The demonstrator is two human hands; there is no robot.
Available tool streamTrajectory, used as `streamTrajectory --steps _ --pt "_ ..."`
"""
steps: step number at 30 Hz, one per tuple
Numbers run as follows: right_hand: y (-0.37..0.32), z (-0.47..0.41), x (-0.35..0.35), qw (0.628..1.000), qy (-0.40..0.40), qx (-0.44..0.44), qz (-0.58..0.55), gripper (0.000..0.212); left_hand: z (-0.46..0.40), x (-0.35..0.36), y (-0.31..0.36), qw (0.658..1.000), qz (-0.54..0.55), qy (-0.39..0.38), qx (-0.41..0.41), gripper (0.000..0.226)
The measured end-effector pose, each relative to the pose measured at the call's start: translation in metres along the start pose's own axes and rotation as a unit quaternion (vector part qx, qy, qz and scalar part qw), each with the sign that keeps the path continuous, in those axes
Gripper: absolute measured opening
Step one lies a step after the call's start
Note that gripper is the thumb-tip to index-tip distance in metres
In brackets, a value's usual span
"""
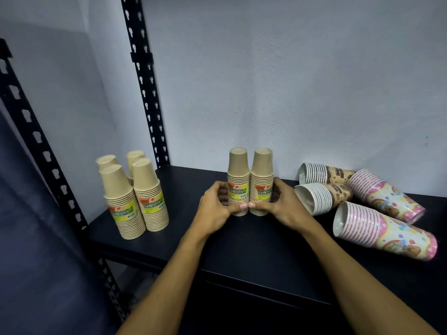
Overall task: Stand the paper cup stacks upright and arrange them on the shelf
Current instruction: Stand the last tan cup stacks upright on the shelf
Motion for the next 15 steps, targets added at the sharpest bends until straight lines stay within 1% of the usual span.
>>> streamTrajectory --steps 3,5,8,15 --pt "0.006 -0.001 -0.002 1.000 -0.019 0.021 -0.007 0.082 -0.002 -0.001 -0.001 1.000 0.005 0.001 -0.006 0.069" --pt "0.011 -0.002 -0.003 0.999 -0.033 0.035 -0.020 0.080 -0.003 -0.001 -0.003 1.000 0.008 0.000 -0.009 0.067" --pt "0.014 -0.002 -0.001 0.998 -0.047 0.031 -0.013 0.075 -0.002 -0.001 -0.002 1.000 0.010 0.001 -0.008 0.065" --pt "0.012 0.000 0.000 1.000 -0.020 0.009 0.002 0.072 0.001 -0.002 -0.001 1.000 0.000 0.011 -0.003 0.064"
Point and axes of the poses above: each hand's wrist, its own z-axis away from the middle knuckle, its own x-axis out of the palm, y = z × x, the point moved 7 cm from there along -z, towards the middle knuckle, and after that the axes turned 15 degrees about -x, right-handed, at the moved point
